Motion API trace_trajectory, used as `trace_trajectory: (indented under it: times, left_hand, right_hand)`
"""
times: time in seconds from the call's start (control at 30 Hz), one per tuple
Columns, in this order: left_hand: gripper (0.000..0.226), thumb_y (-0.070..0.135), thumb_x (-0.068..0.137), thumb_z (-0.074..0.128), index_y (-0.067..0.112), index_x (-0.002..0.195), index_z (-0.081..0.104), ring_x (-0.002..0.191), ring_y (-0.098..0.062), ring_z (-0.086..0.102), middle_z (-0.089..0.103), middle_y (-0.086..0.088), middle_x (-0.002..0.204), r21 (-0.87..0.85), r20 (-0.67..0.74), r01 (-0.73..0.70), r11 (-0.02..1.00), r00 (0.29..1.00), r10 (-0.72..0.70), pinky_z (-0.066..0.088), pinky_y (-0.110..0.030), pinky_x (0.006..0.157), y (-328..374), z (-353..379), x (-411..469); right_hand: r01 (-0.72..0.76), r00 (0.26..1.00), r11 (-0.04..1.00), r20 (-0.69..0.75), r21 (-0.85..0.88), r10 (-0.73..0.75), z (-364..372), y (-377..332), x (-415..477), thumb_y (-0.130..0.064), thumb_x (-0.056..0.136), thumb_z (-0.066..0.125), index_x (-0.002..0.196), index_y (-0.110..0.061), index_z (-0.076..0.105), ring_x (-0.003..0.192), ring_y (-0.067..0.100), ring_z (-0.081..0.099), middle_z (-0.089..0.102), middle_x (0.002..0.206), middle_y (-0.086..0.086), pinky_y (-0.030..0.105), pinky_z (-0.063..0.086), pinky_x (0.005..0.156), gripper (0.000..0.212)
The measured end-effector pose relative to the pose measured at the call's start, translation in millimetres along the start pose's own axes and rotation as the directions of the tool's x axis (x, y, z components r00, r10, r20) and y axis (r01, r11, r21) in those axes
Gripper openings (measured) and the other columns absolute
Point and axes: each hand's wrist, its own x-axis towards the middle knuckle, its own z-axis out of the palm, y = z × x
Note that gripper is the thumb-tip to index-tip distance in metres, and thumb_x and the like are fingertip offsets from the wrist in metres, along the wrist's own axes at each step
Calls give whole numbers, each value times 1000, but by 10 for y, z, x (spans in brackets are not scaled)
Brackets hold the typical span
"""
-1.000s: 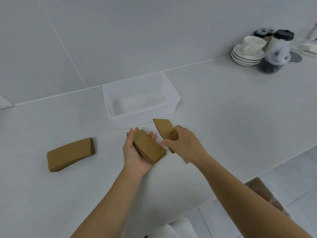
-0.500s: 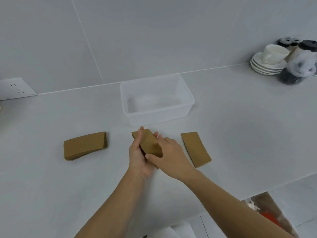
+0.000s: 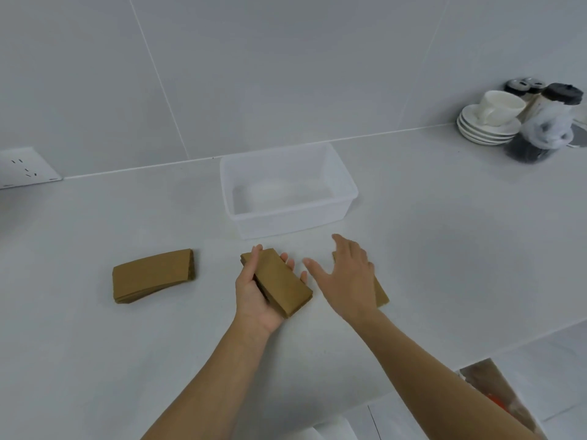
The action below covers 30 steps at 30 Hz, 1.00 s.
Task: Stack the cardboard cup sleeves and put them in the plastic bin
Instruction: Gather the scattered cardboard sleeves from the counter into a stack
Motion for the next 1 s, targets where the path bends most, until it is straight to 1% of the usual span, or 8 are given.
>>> trace_trajectory:
  times: [0.13, 0.23, 0.37, 0.53, 0.67, 0.77, 0.93, 1.0]
  left_hand:
    - [33, 41, 79, 67, 19, 56, 76, 91, -25, 63, 66, -10, 94, -4, -16, 19, 1000, 1000, -19, 52, -47, 81, 2, -5, 19]
    - [32, 41, 78, 67, 19, 57, 76, 90, -25, 63, 66, -10, 94, -4, -21, 34, 999, 999, -34, 52, -44, 75, 2, 1, 32]
    - [29, 41, 77, 69, 18, 60, 76, 92, -26, 62, 66, -10, 96, -12, -36, 59, 998, 998, -59, 50, -42, 72, -4, -22, 41]
    - [23, 41, 77, 69, 18, 79, 68, 91, -26, 63, 67, -10, 93, -12, -53, 66, 998, 996, -66, 50, -44, 75, -2, -20, 46]
    - [24, 42, 77, 69, 18, 79, 67, 90, -25, 63, 67, -10, 92, -5, -60, 60, 998, 996, -60, 51, -44, 74, 15, -22, 52]
    - [24, 42, 76, 69, 18, 79, 68, 90, -25, 64, 67, -10, 93, -9, -62, 51, 999, 997, -52, 51, -45, 75, 34, -26, 61]
    - [26, 43, 78, 67, 17, 83, 68, 90, -27, 64, 66, -12, 95, 3, -48, 23, 1000, 999, -23, 50, -49, 84, 61, -13, 58]
    - [27, 43, 79, 66, 17, 86, 67, 88, -26, 64, 66, -12, 95, 13, -36, 9, 1000, 999, -8, 55, -45, 77, 70, -8, 56]
  right_hand:
    - [-178, 983, 975, 28, -129, 183, 39, 325, 71, -55, 84, 49, 147, -14, 11, 140, 29, 20, 24, 152, 12, 43, 20, 112, 84]
    - [-251, 961, 948, 71, -194, 269, 88, 494, 29, -57, 84, 47, 147, -13, 4, 141, 29, 17, 21, 152, 12, 44, 19, 112, 88]
    - [-227, 967, 940, 52, -255, 248, 147, 540, -29, -53, 88, 42, 146, -9, 7, 139, 29, 21, 25, 150, 12, 41, 21, 111, 80]
    - [-188, 975, 924, 47, -334, 216, 160, 511, -49, -47, 93, 36, 144, -8, 15, 133, 29, 30, 34, 142, 11, 39, 28, 105, 67]
    - [-153, 981, 904, 51, -399, 189, 133, 466, -52, -43, 93, 36, 139, -9, 22, 121, 28, 39, 43, 133, 10, 38, 34, 97, 59]
    - [-153, 979, 932, 77, -329, 188, 81, 418, -15, -38, 88, 44, 136, -10, 27, 117, 27, 42, 47, 125, 10, 38, 36, 92, 57]
    - [-142, 980, 990, 140, -16, 143, -29, 178, 4, -40, 82, 54, 125, -11, 44, 112, 24, 45, 52, 118, 6, 37, 40, 94, 53]
    - [-122, 981, 986, 164, 111, 103, -65, 29, -7, -43, 79, 58, 123, -11, 47, 111, 23, 46, 51, 113, 4, 40, 43, 96, 54]
